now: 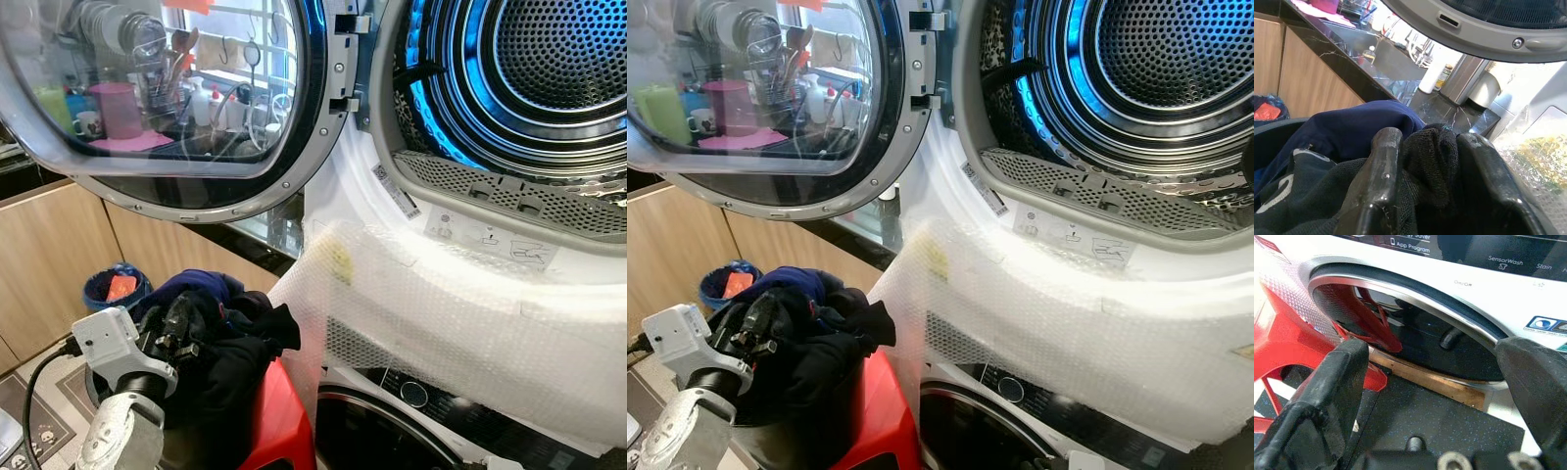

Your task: Clothes washing

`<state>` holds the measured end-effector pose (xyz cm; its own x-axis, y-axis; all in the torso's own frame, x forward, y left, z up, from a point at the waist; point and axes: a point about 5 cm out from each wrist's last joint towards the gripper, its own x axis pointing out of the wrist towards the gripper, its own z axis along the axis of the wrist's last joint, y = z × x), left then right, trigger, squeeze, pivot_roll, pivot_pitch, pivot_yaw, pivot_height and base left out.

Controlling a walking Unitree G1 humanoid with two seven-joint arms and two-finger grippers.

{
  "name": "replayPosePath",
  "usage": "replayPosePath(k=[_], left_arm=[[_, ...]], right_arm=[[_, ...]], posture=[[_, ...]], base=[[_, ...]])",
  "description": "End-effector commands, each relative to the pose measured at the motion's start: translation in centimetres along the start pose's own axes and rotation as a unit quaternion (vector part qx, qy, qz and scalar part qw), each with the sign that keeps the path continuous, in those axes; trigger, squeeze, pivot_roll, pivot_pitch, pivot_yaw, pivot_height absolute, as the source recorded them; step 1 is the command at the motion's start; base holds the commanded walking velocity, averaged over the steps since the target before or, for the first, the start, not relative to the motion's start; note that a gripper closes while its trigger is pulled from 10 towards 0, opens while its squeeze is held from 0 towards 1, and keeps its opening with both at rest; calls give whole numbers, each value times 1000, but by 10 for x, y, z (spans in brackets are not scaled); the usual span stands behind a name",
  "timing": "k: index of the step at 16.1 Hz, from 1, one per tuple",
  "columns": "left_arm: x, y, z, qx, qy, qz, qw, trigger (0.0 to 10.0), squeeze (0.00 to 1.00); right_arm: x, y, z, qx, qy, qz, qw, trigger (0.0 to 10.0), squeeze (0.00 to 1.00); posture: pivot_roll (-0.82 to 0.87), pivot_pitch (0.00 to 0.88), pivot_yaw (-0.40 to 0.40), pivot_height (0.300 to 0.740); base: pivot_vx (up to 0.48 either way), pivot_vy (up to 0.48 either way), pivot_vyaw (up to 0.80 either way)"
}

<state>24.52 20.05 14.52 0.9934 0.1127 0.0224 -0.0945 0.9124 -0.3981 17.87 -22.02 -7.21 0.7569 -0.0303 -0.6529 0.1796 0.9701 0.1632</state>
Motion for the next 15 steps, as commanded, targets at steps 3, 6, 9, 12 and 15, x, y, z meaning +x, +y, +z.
replayPosePath(k=[3, 6, 9, 12, 15], left_arm=[[4, -1, 0, -17, 20, -6, 1000, 10000, 0], [6, -2, 0, -39, 30, -2, 999, 10000, 0], [8, -2, -1, -47, 50, 5, 998, 10000, 0], [10, -1, -2, -41, 65, 16, 997, 10000, 0], [11, -1, 0, -45, 72, 16, 996, 10000, 0]], right_arm=[[1, -1, 3, -1, -7, -4, 1000, 10000, 0], [0, -1, 3, -2, -6, -4, 1000, 10000, 0], [0, -1, 1, -1, -5, -5, 1000, 10000, 0], [0, 0, 1, 0, -5, -4, 1000, 10000, 0], [0, 1, 0, 0, -5, -4, 1000, 10000, 0]], posture=[[95, 0, -52, 740], [94, 0, -50, 740], [93, 0, -46, 740], [91, 0, -44, 740], [91, 0, -43, 740]], base=[[0, 0, 0], [0, 0, 0], [0, 0, 0], [0, 0, 0], [0, 0, 0]])
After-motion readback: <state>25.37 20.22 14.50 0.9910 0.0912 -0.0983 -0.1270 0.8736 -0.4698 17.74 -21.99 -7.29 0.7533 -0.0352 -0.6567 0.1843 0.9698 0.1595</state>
